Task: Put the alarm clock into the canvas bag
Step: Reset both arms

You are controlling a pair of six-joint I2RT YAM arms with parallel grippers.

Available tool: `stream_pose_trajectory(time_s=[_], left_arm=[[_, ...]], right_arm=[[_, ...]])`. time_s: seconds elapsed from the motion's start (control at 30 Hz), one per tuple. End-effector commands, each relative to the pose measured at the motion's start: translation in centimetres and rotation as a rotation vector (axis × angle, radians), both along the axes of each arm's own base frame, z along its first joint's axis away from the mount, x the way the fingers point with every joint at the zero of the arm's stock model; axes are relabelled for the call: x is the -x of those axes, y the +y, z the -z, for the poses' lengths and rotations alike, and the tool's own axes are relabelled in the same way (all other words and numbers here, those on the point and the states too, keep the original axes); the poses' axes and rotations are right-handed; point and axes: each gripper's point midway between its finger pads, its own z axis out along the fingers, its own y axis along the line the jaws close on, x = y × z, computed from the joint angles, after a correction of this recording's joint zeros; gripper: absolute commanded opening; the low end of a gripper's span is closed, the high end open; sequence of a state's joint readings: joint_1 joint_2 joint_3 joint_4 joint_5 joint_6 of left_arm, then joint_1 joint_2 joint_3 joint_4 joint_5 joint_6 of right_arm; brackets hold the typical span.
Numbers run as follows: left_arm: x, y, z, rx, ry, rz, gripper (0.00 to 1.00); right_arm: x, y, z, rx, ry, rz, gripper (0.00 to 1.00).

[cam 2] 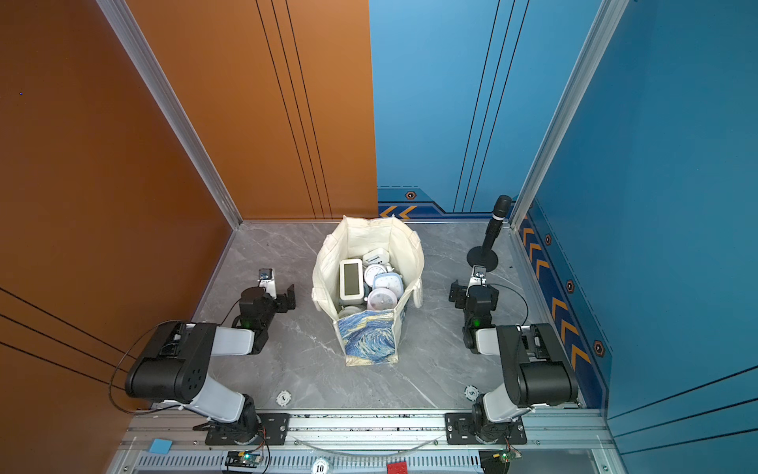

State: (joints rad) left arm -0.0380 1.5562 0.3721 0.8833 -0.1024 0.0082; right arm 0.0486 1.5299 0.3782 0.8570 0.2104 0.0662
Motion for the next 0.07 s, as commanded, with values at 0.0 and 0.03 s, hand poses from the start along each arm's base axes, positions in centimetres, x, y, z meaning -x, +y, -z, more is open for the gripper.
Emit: stream_pose_trajectory(time_s=[0.0, 0.03], left_arm=[[-0.48, 0.37, -0.90, -0.015, -0.031, -0.016, 0.98], [-0.47, 0.34, -0.87, -0.016, -0.030, -0.015, 0.98]], right_arm=[[-0.03, -0.08, -0.25, 0.009, -0.014, 0.005, 1.00], [0.08, -0.12, -0.34, 0.010, -0.020, 0.009, 1.00]])
